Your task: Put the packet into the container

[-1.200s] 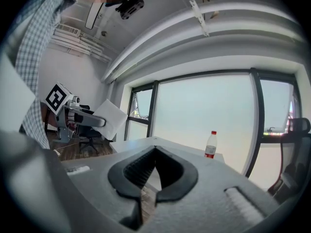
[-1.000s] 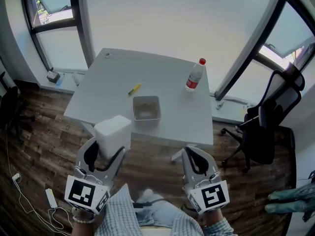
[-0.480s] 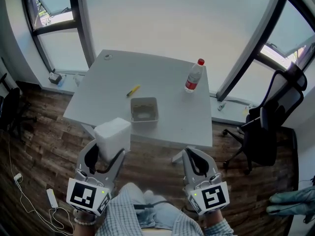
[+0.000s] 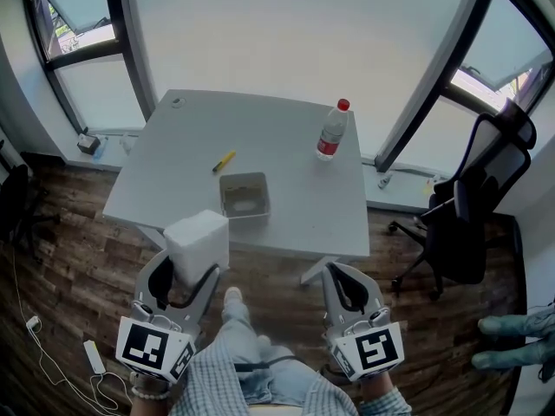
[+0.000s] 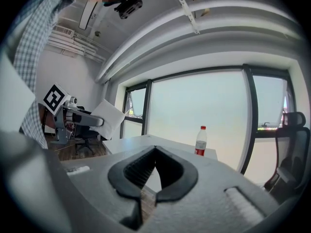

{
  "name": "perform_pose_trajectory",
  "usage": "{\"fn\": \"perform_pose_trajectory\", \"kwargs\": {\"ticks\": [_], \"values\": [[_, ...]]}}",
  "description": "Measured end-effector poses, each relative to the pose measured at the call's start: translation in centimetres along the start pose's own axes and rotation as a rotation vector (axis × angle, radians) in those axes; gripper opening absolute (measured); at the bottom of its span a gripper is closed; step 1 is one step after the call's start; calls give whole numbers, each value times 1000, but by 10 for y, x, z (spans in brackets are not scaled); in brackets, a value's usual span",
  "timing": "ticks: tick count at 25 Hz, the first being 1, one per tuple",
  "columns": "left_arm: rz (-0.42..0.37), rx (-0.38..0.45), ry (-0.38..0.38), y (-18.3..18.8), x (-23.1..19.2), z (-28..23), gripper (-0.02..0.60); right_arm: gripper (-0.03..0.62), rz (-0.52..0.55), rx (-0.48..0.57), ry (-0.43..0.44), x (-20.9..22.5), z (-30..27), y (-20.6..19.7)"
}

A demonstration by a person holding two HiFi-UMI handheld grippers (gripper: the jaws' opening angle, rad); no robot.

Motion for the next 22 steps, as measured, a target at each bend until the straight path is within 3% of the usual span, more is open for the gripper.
{"fn": "perform_pose_trajectory", "kwargs": {"ticks": [9,22], "values": [[55,-2,-18,7,-27,-29,278,2,-7,-28,-5,5,-33,-1],[44,-46,-94,24,-69,-94,278,2,-8,-43,-85,26,-90,16]]}}
Point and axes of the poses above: the fingertips, and each gripper's own axes: z backward along the fingers, x to its right, y out of its top, the point moved 10 cm from there along z, backward along the fingers, and after that the axes turned 4 degrees about z, right-handed, at the moved point
